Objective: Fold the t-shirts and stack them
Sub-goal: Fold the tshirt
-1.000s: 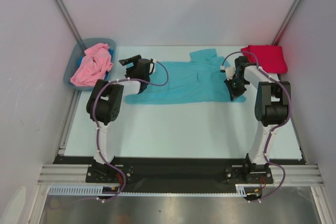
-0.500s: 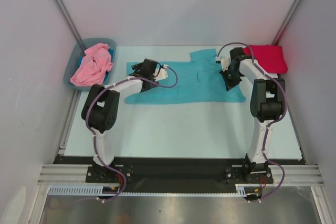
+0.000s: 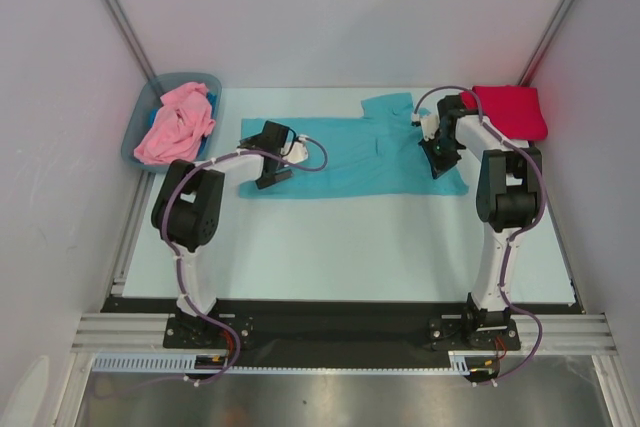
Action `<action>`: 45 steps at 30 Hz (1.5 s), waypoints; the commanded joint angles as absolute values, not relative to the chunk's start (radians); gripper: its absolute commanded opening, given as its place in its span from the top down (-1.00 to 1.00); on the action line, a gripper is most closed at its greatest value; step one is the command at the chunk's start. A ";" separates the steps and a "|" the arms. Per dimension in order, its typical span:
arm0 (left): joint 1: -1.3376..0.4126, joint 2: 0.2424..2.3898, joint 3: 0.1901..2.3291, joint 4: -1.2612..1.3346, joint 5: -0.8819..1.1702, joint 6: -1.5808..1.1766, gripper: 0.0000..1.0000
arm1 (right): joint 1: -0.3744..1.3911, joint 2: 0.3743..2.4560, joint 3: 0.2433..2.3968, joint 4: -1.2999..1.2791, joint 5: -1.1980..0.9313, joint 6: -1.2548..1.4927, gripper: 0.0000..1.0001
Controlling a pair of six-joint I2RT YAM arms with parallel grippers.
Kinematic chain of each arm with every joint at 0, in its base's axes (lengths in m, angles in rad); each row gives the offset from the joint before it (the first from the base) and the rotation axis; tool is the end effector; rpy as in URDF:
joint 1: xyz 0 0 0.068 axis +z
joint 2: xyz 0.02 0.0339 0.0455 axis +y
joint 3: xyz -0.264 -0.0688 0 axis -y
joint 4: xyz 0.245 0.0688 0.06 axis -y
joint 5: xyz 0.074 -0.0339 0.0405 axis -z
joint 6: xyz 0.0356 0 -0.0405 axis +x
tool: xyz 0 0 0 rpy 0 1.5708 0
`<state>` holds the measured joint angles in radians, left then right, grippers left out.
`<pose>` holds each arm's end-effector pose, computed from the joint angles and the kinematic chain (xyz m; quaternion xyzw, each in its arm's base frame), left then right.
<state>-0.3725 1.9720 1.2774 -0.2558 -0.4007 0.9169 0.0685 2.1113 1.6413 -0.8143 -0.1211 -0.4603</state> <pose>0.3886 -0.1369 0.1589 0.5123 0.7824 0.2630 0.2372 0.4310 0.0339 0.1775 -0.2665 0.9514 0.0310 0.1514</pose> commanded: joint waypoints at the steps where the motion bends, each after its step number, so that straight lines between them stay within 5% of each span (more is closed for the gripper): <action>1: -0.359 1.976 1.201 -0.204 -0.423 0.948 -0.99 | 0.063 2.095 1.629 -0.813 -0.117 -0.454 1.00; 45: -0.307 1.878 1.042 -0.333 -0.279 1.112 -0.99 | -0.054 2.086 1.493 -0.988 -0.080 -0.621 1.00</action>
<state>-0.3344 1.8740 1.1027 -0.1814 -0.3321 1.1007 -0.0246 2.0754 1.5375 -0.8692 -0.1673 -0.5823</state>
